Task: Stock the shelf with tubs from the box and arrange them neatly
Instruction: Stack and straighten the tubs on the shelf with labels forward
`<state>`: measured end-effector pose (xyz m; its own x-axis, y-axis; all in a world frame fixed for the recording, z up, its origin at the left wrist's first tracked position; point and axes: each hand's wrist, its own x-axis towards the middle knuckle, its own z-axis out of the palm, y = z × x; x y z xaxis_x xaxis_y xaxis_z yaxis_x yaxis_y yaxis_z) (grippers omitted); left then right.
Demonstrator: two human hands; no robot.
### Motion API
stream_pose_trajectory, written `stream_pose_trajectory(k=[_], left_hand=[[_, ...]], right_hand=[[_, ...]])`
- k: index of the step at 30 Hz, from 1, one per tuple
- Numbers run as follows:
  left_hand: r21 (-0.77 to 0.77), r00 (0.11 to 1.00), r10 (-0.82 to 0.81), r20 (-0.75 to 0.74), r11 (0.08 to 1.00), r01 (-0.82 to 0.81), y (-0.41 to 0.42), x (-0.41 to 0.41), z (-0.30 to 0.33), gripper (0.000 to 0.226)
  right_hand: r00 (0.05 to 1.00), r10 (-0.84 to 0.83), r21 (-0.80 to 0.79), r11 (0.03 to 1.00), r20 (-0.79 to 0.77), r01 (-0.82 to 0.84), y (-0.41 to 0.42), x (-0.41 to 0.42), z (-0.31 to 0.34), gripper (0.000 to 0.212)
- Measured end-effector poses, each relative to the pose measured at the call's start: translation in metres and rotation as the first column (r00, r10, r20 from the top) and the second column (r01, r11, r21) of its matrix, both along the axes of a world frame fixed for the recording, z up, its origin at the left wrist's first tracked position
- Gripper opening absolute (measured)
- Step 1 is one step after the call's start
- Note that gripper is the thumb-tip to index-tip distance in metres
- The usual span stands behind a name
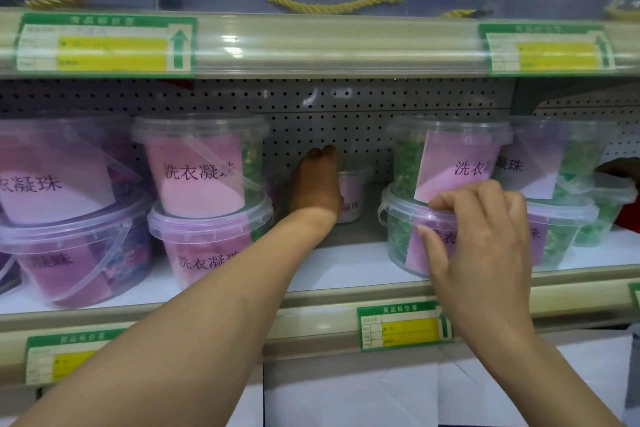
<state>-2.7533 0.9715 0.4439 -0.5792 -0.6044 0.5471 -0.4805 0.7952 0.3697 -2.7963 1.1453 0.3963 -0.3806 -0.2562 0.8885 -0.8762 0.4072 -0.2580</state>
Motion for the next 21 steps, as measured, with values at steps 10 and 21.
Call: stream_pose_trajectory(k=[10, 21], left_hand=[[-0.05, 1.0, 0.023, 0.004, 0.998, -0.023, -0.0051, -0.0003, -0.0021, 0.033], [-0.103, 0.997, 0.059, 0.041, 0.993, -0.055, -0.0077, -0.0002, -0.0022, 0.035]], right_hand=[[1.0, 0.007, 0.0, 1.0, 0.0, -0.007, 0.0001, 0.0002, -0.0003, 0.028], [1.0, 0.006, 0.024, 1.0, 0.002, -0.006, 0.0013, -0.0007, 0.0013, 0.028]])
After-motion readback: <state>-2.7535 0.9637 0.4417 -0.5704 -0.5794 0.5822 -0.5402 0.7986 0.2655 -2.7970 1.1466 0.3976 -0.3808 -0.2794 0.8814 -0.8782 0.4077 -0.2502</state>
